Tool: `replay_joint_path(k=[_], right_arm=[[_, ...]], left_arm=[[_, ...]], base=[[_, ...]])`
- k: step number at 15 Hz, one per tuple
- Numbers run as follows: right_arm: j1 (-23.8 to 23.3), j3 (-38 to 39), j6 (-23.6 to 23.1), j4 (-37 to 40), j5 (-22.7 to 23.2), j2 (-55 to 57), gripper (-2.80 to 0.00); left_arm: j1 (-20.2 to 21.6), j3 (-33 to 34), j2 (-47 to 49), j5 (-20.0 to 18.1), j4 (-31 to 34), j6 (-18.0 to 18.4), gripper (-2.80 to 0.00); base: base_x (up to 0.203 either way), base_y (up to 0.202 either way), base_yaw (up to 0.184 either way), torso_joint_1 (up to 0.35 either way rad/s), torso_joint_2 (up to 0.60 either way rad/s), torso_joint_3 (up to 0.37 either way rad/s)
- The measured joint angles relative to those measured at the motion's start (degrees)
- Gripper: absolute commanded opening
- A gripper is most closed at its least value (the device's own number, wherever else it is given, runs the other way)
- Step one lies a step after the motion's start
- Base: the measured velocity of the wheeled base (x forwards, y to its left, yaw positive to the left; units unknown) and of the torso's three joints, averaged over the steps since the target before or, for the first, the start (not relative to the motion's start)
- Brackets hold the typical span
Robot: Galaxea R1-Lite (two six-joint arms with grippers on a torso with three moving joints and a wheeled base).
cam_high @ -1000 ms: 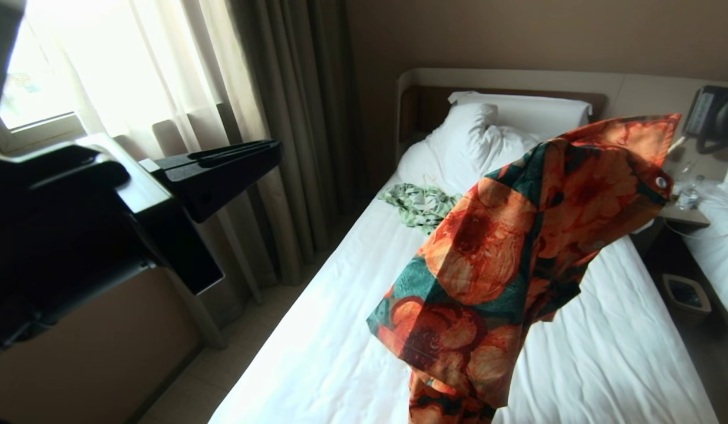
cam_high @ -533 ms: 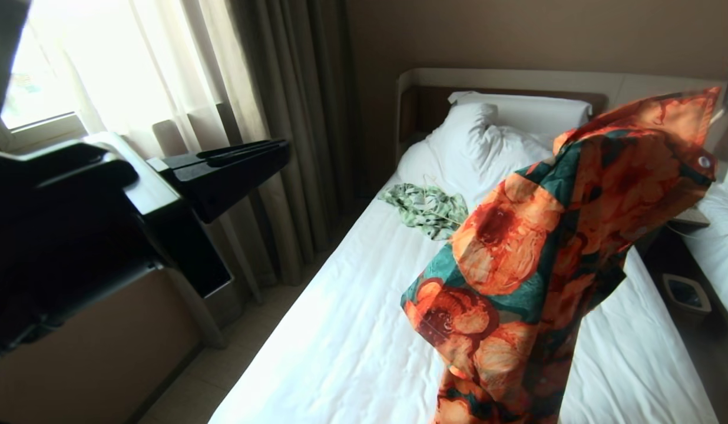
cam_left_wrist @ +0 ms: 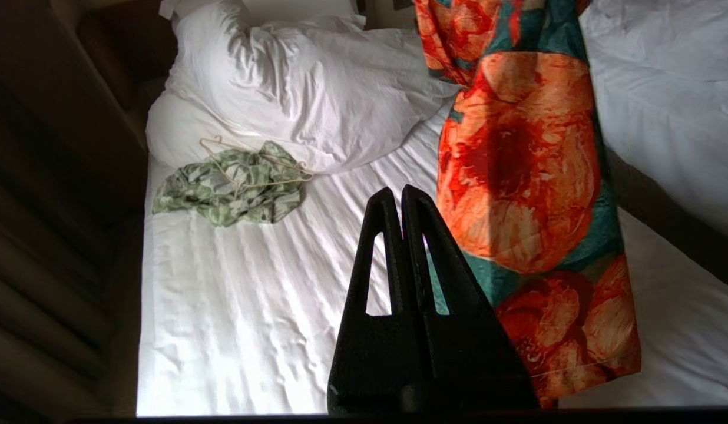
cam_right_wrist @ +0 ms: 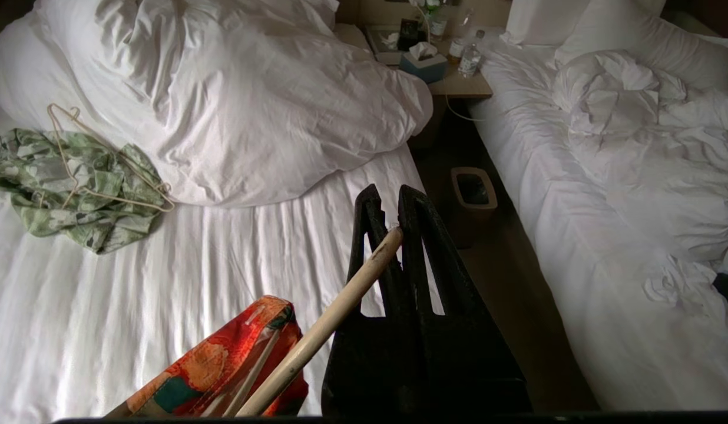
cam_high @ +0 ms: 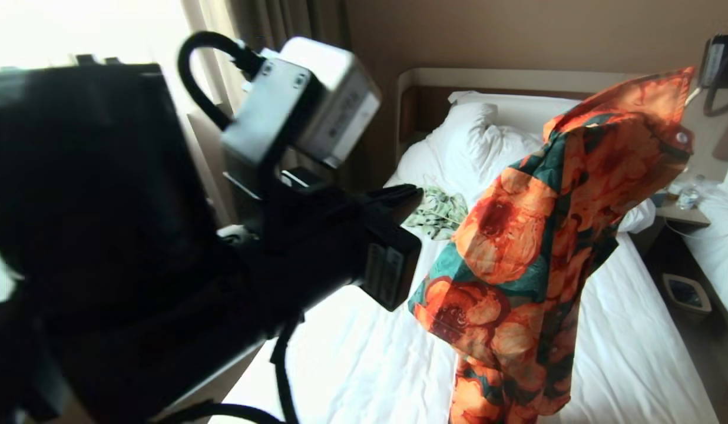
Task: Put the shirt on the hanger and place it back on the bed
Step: Take the clothes hanger out of the clothes
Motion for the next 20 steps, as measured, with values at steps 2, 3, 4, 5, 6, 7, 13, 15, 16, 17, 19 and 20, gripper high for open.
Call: replay_joint_path(k=[2,3,4,5,6,7,13,15,16,17,19,20], right_arm=[[-0.6,-1.7,-0.4,0.0,0.0,2.5,-2.80],[-0.8,-2.9,-1.3,-0.1,0.0,3.6,-2.80],[-0.8,-3.5,-1.9,-0.2,0.0,4.4,-2.80],[-0.8,-3.8,-2.0,-0.2,0.0,5.0,-2.80],[-0.7,-3.9,-2.1,-0.2,0.0,5.5,-2.80],[-0.6,-4.0,-2.1,-0.2,0.0,5.9,-2.80],[0.1,-4.0,-2.6,-2.4,0.0,7.7,-2.80],[0.4,-4.0,-2.6,-2.6,0.0,8.0,-2.80],[0.5,-3.9,-2.7,-2.6,0.0,8.1,-2.80],[0.6,-3.9,-2.8,-2.6,0.0,8.1,-2.80],[0.7,-3.9,-3.0,-2.6,-0.1,8.2,-2.80],[1.1,-4.0,-3.2,-2.6,-0.1,8.1,-2.80]], left_arm=[[-1.6,-1.4,3.5,0.9,0.0,0.0,-2.80],[-2.0,-1.7,4.8,1.3,0.1,0.1,-2.80],[-2.2,-2.2,6.2,2.6,0.1,0.3,-2.80],[-2.3,-2.8,7.5,4.5,0.2,0.5,-2.80],[-2.4,-3.6,8.8,7.3,0.4,0.7,-2.80],[-2.4,-4.1,9.9,9.8,0.5,1.3,0.00],[-7.0,-6.8,15.7,18.8,-0.6,2.8,0.00],[-7.9,-8.0,18.5,20.0,-2.3,1.6,0.00],[-8.3,-9.5,20.1,20.5,-3.4,1.5,0.00],[-8.8,-10.6,21.2,20.8,-3.8,1.5,0.00],[-9.3,-11.5,23.0,21.2,-3.9,1.4,0.00],[-9.1,-11.5,24.2,21.6,-4.0,1.0,0.00]], base=[[0.000,0.000,0.000,0.000,0.00,0.000],[0.000,0.000,0.000,0.000,0.00,0.000],[0.000,0.000,0.000,0.000,0.00,0.000],[0.000,0.000,0.000,0.000,0.00,0.000],[0.000,0.000,0.000,0.000,0.00,0.000],[0.000,0.000,0.000,0.000,0.00,0.000],[0.000,0.000,0.000,0.000,0.00,0.000],[0.000,0.000,0.000,0.000,0.00,0.000],[0.000,0.000,0.000,0.000,0.00,0.000],[0.000,0.000,0.000,0.000,0.00,0.000],[0.000,0.000,0.000,0.000,0.00,0.000],[0.000,0.000,0.000,0.000,0.00,0.000]])
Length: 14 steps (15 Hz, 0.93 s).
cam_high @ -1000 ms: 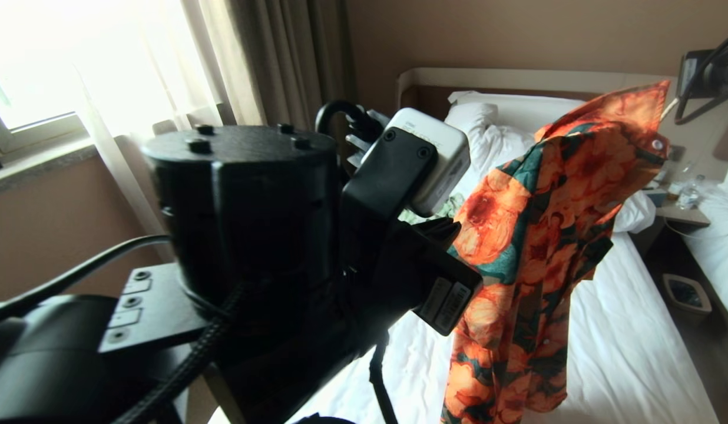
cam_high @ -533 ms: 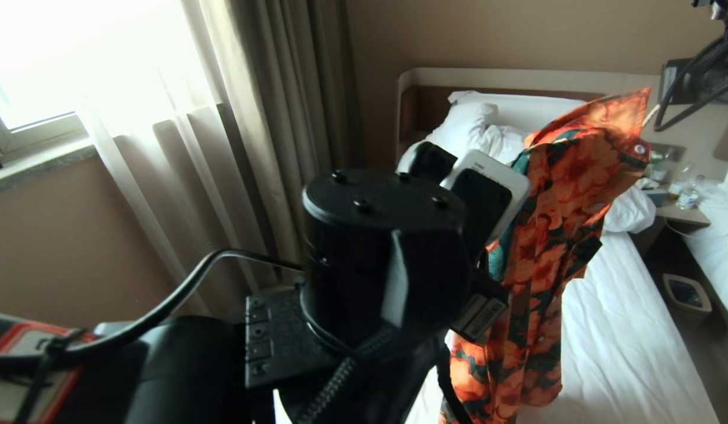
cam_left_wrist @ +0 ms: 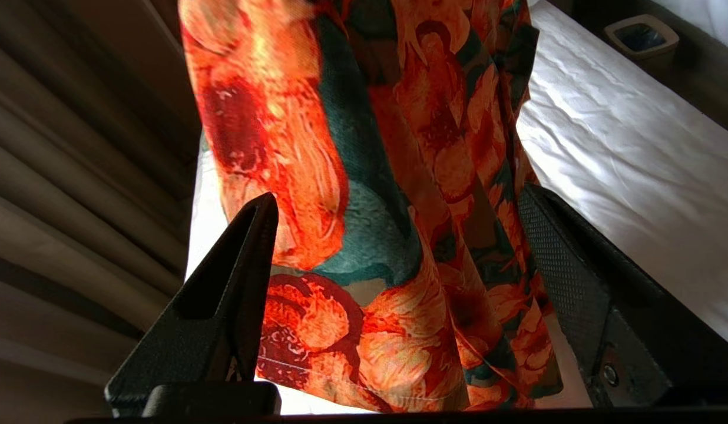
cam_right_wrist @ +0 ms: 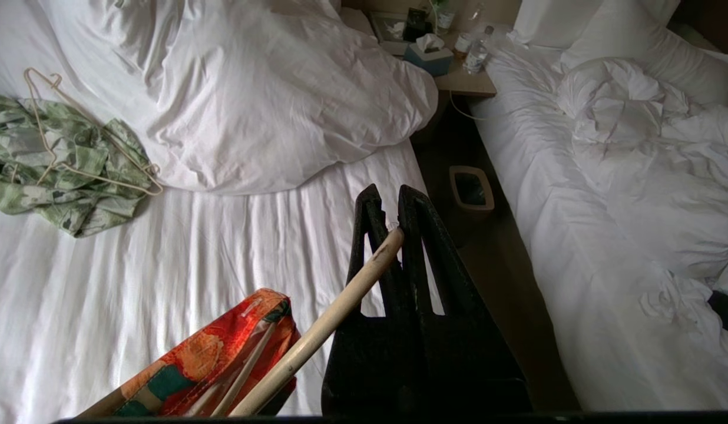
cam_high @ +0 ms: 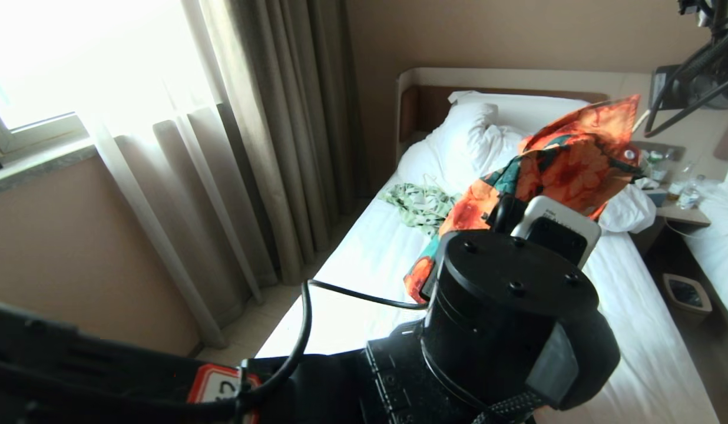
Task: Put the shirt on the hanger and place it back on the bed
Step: Take the clothes hanger out of the clothes
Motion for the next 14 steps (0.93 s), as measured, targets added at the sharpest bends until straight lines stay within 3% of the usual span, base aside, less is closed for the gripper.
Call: replay_joint_path(k=[8,9,14], right_arm=[[0.6,0.0,-2.6,-2.2,0.0,-1.1,-2.80],[0.6,0.0,-2.6,-2.2,0.1,-1.1,-2.80],[0.7,0.0,-3.0,-2.4,0.1,-1.2,-2.80]], left_arm=[[5.0,0.1,2.9,-0.1,-2.0,-0.3,0.00],[5.1,0.1,2.9,0.0,-2.1,-0.3,-2.80],[5.2,-0.2,2.2,0.0,-2.0,0.0,-2.80]], base=[[0.000,0.000,0.000,0.000,0.00,0.000],[0.000,0.000,0.000,0.000,0.00,0.000],[0.000,0.000,0.000,0.000,0.00,0.000]])
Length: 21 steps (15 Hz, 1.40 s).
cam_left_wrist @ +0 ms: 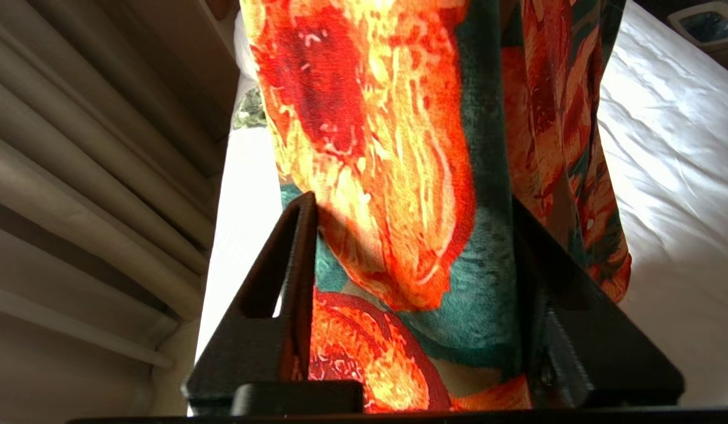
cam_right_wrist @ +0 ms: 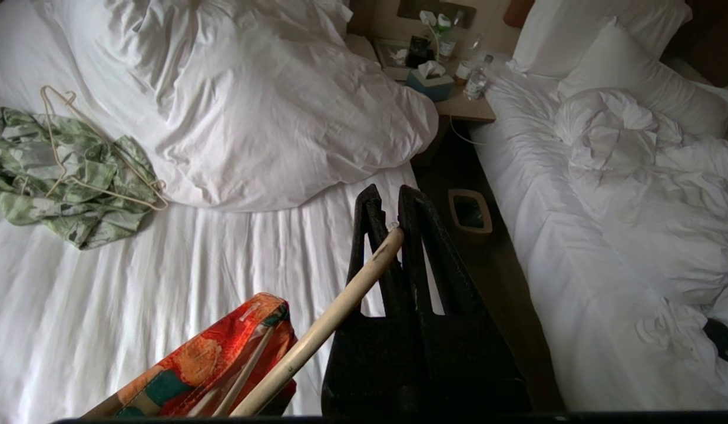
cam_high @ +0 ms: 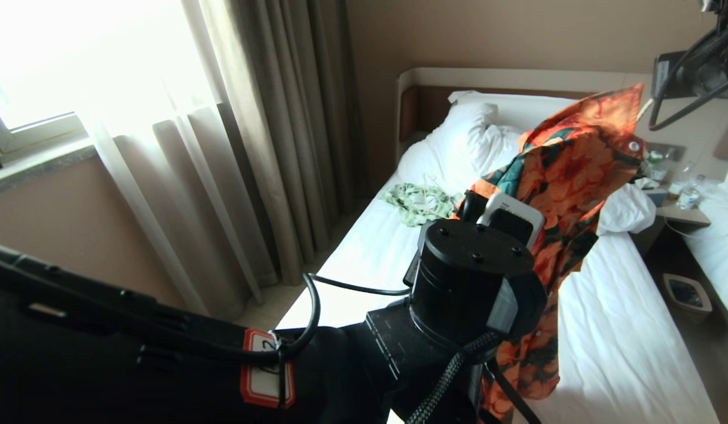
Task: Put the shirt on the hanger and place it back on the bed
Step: Take the clothes hanger out of the clothes
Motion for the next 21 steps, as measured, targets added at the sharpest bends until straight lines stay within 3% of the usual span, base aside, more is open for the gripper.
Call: replay_joint_path(k=[6,11,14,21], right_arm=[[0.3,-0.1,-0.9,-0.5,0.0,-0.1,-2.80],[-0.2,-0.3,-3.0,-3.8,0.0,-0.9,-2.80],[-1.2,-0.3,-4.1,-5.1,0.0,-1.4,-2.80],[-2.3,-0.4,-5.9,-5.5,0.0,-2.6,-2.80]], left_arm=[[1.5,1.2,-0.8,-0.1,-1.3,-0.7,-2.80],[7.0,8.7,-3.8,-2.6,-7.9,-1.0,-2.80],[10.5,12.4,-5.1,-3.6,-9.0,-3.1,-2.80],[12.0,14.5,-5.1,-5.7,-8.9,-5.5,-2.80]], base=[[0.000,0.000,0.000,0.000,0.00,0.000],[0.000,0.000,0.000,0.000,0.00,0.000],[0.000,0.000,0.000,0.000,0.00,0.000],[0.000,0.000,0.000,0.000,0.00,0.000]])
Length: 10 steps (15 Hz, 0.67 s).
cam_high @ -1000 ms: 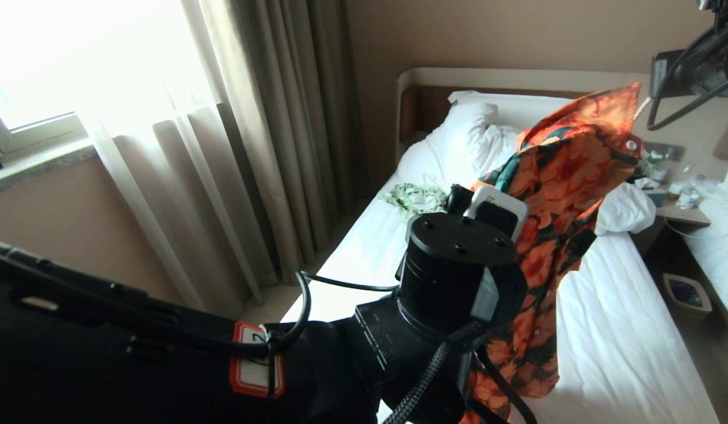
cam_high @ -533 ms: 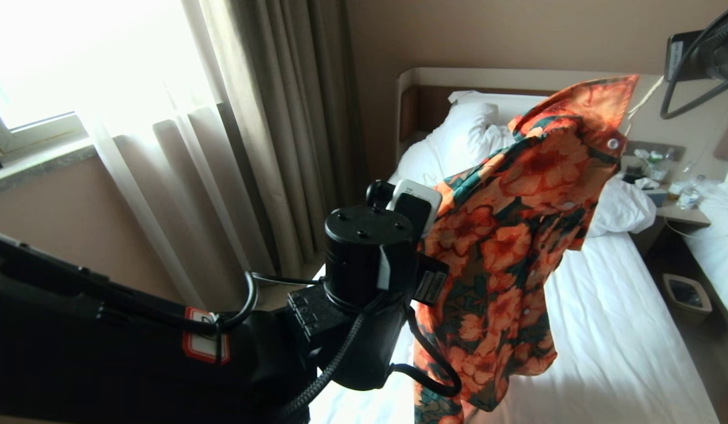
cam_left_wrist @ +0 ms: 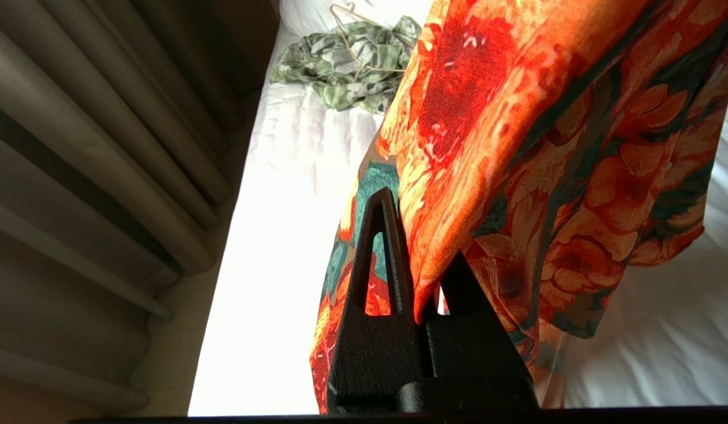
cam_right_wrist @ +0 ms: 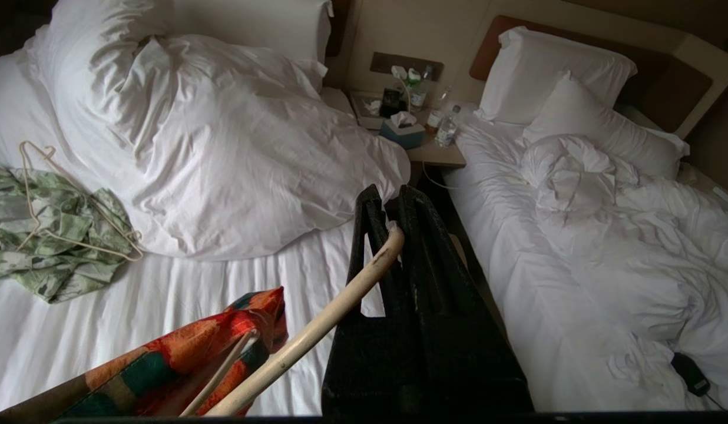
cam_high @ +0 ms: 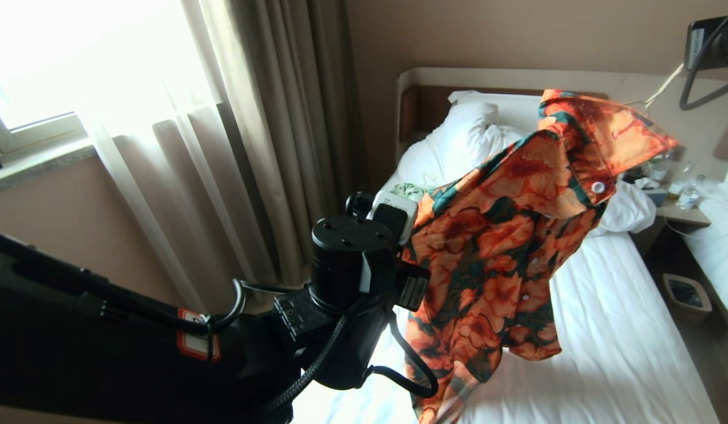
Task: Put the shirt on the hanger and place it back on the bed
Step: Take the clothes hanger out of the clothes
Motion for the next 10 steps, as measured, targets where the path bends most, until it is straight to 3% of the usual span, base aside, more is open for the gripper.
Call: replay_joint_path(k=[2,3,10], right_arm=[[0.0,0.0,0.0,0.0,0.0,-0.2,-2.80],[0.1,0.0,0.0,0.0,0.0,-0.2,-2.80],[0.2,0.1,-0.4,0.1,0.0,0.2,-2.80]], left_arm=[[0.0,-1.0,-0.1,0.0,0.1,0.1,-2.80],[-0.1,-1.3,-0.2,-0.1,0.1,0.2,0.00],[-0.9,2.9,-8.2,-3.4,0.2,0.1,0.00]], base=[[0.000,0.000,0.000,0.000,0.00,0.000],[0.000,0.000,0.000,0.000,0.00,0.000],[0.000,0.000,0.000,0.000,0.00,0.000]])
